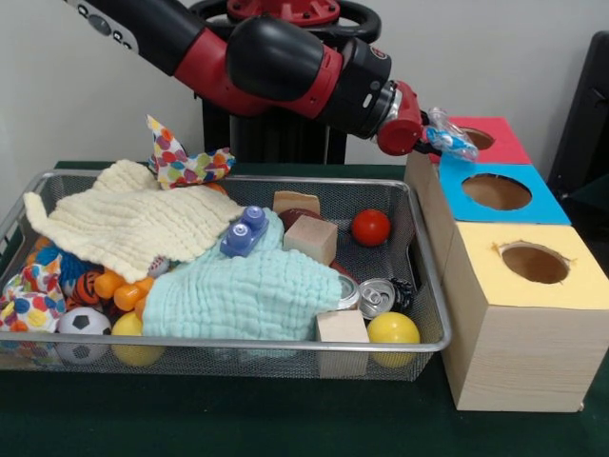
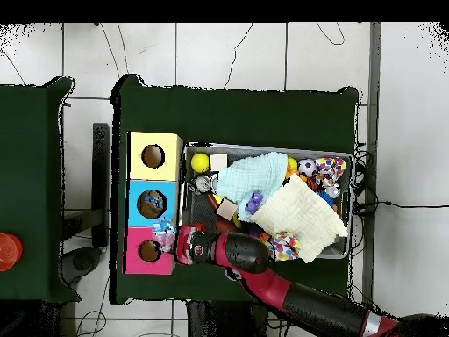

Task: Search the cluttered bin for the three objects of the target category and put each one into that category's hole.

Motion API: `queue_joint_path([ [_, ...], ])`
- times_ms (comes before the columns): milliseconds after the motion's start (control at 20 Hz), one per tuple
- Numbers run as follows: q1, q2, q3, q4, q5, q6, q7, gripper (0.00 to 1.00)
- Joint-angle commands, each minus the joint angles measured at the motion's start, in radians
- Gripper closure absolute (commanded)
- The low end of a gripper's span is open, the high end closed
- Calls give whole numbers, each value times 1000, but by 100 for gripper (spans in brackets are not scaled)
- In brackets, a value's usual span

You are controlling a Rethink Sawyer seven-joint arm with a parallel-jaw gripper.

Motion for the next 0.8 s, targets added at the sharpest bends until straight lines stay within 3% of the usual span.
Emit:
queue_joint_path([
  [50,29,-11,13,-191,152,-158,251,0],
  [500,-9,46,59,-199,183,-156,259,0],
  [800,44,-32,28,-182,272,-151,348,0],
])
